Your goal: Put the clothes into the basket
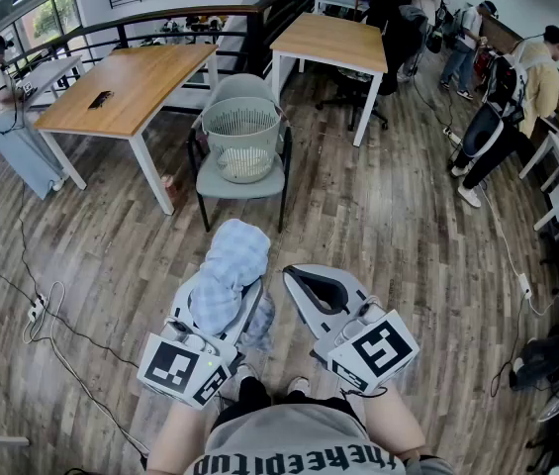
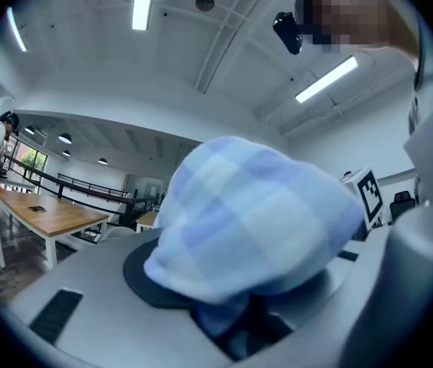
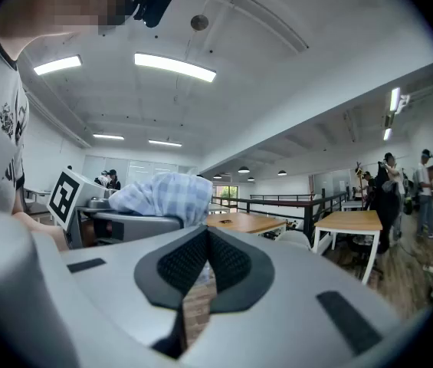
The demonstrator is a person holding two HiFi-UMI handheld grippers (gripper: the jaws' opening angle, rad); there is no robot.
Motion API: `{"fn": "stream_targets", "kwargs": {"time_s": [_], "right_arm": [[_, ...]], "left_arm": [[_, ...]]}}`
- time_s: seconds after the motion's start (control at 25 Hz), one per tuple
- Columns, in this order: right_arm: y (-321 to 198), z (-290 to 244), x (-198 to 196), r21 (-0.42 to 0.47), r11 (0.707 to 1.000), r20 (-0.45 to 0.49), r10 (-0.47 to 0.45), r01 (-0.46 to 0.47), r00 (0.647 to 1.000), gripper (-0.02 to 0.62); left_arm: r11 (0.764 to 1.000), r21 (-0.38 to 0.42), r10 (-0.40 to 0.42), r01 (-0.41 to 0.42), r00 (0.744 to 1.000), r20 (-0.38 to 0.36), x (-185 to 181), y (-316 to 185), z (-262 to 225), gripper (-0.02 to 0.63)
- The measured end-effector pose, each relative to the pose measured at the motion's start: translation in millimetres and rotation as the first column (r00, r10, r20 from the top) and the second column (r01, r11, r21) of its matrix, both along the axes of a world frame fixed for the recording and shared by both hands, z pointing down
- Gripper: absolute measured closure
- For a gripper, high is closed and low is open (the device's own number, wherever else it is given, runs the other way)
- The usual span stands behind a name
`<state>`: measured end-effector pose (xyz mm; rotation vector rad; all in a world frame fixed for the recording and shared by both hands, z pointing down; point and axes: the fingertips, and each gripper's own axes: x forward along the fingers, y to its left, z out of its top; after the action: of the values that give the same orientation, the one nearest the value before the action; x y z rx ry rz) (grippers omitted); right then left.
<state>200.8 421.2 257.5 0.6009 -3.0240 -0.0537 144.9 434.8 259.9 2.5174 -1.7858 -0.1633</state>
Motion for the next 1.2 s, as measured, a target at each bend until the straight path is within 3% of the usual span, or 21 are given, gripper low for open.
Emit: {"fn": "stream_targets", "kwargs": {"time_s": [0.84,1.2], "right_arm": [[-27.8,14.1,-42.2,-0.033,0.999,-0.011,0.041,-0.041,0.999,0.586],[-44.1,13.4,-57.3,-0.028,0.993,0.008,0.119,-0.119,0.993,0.584]], "left_arm": [[0.999,-0.015,0.037,-0.038,0.999,-0.017,-43.6,-31.9,9.5,0.416],[0.997,-0.010,0.082,-0.083,0.996,-0.024,-66.9,-47.9,15.2,0.416]]}}
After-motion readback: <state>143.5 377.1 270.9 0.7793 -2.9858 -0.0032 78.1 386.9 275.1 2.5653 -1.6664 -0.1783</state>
